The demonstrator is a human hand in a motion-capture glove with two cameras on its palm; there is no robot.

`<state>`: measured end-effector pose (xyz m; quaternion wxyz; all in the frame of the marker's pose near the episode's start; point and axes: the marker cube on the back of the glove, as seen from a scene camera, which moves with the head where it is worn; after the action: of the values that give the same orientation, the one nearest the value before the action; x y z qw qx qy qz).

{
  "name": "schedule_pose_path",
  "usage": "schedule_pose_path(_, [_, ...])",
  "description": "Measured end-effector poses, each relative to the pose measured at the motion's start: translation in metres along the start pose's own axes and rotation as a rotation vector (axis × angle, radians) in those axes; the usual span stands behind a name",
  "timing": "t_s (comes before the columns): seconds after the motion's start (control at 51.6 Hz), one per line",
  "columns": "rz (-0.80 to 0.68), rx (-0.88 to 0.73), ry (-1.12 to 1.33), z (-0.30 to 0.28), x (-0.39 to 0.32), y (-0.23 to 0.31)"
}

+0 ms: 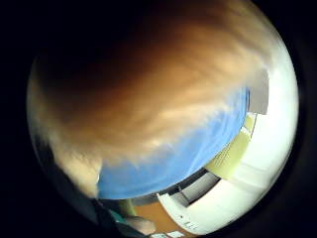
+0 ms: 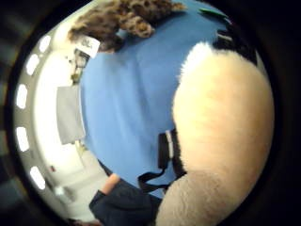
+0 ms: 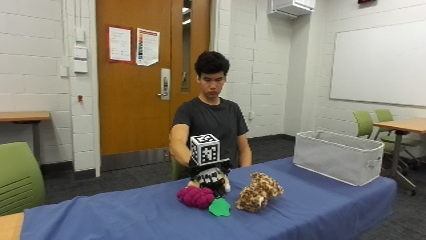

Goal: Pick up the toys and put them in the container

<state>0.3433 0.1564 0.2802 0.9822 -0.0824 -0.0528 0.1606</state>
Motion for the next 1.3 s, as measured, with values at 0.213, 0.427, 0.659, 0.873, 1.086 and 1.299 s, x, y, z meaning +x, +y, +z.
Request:
schedule_pose_path(0.213, [-0.008,0.158,0.033,-0.010,-0.007,0.000])
schedule_pose_path(0.427, [-0.017,0.117,0.034,-0.017,-0.008,-0.001])
schedule_pose_path(0.659, [-0.019,-0.015,0.012,-0.025,-0.009,-0.015])
schedule_pose_path(0.873, [-0.056,0.038,-0.040,-0.093,-0.035,-0.021])
schedule_pose_path(1.086, [-0.122,0.161,-0.026,-0.188,-0.094,-0.029])
schedule_pose_path(1.299, [-0.346,0.311,0.047,-0.276,-0.227,-0.024])
